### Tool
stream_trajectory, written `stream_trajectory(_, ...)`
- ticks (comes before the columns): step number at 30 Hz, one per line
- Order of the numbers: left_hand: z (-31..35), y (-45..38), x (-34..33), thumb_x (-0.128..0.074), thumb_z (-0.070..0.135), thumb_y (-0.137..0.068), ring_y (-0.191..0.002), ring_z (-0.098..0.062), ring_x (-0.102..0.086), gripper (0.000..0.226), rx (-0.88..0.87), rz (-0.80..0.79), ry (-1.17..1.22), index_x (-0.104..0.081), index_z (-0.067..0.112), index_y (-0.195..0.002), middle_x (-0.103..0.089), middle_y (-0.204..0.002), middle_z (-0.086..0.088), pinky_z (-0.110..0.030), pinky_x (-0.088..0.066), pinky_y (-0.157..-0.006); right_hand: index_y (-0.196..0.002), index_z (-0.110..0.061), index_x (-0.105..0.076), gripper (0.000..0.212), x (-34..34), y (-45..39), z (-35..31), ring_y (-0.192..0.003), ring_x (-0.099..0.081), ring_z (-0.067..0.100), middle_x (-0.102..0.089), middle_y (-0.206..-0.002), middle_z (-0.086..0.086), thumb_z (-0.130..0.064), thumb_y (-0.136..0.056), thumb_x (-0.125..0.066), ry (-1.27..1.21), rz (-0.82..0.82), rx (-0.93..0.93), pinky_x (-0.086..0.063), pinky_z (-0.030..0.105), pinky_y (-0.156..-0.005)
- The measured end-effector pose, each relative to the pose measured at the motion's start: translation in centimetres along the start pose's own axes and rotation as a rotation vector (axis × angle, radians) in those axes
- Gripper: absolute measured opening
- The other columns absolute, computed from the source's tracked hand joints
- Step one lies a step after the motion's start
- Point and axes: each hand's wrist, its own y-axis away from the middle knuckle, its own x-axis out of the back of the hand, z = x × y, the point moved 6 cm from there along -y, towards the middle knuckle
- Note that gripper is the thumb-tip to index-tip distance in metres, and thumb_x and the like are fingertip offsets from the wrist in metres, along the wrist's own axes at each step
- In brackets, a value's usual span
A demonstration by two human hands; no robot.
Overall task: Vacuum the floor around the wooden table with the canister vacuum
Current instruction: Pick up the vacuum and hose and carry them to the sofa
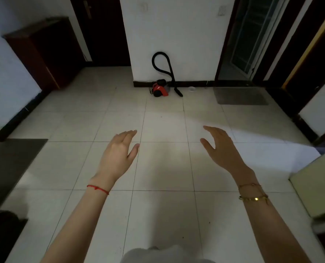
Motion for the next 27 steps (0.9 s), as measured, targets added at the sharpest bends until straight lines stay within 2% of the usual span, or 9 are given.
stream_trajectory(4,-0.4,-0.6,-0.4,-0.05,0.027,-0.097,-0.123,-0.022,-0.051,0.043,0.045,0.023,0.031,-0.048,0.011,-0.136,-0.057,-0.131,-0.007,-0.037,-0.044,-0.103,-0.143,-0.019,-0.036,0.049,0.0,-1.0,0.9,-0.137,-0.034,0.017,-0.041,-0.145,0.0,-0.038,-0.098,-0.044,0.007,-0.002,-0.013,-0.027,0.036,-0.113)
stream_trajectory(14,-2.6,-6.2,-3.8,-0.05,0.027,-0.097,-0.122,-0.021,-0.052,0.042,0.116,0.005,0.048,-0.049,0.013,-0.136,-0.057,-0.13,-0.006,-0.032,-0.044,-0.099,-0.142,-0.018,-0.037,0.048,-2.7,-7.2,3.9,-0.135,-0.036,0.017,-0.043,-0.144,0.001,-0.037,-0.098,-0.043,0.015,-0.048,-0.034,-0.031,0.041,-0.113)
stream_trajectory(20,-5.8,-13.6,-7.7,-0.048,0.029,-0.097,-0.124,-0.02,-0.05,0.041,0.15,-0.055,0.054,-0.049,0.015,-0.136,-0.057,-0.131,-0.006,-0.03,-0.041,-0.099,-0.142,-0.018,-0.037,0.049,-6.0,-14.4,6.7,-0.136,-0.035,0.017,-0.043,-0.145,0.0,-0.039,-0.098,-0.042,0.036,-0.101,-0.09,-0.031,0.042,-0.113)
stream_trajectory(27,-10.2,-24.8,-11.0,-0.046,0.032,-0.098,-0.124,-0.017,-0.05,0.042,0.181,-0.105,0.114,-0.048,0.017,-0.137,-0.056,-0.133,-0.002,-0.03,-0.041,-0.101,-0.14,-0.02,-0.038,0.048,-7.7,-26.9,8.3,-0.135,-0.037,0.017,-0.045,-0.143,-0.001,-0.04,-0.097,-0.042,0.02,-0.109,-0.127,-0.032,0.041,-0.113)
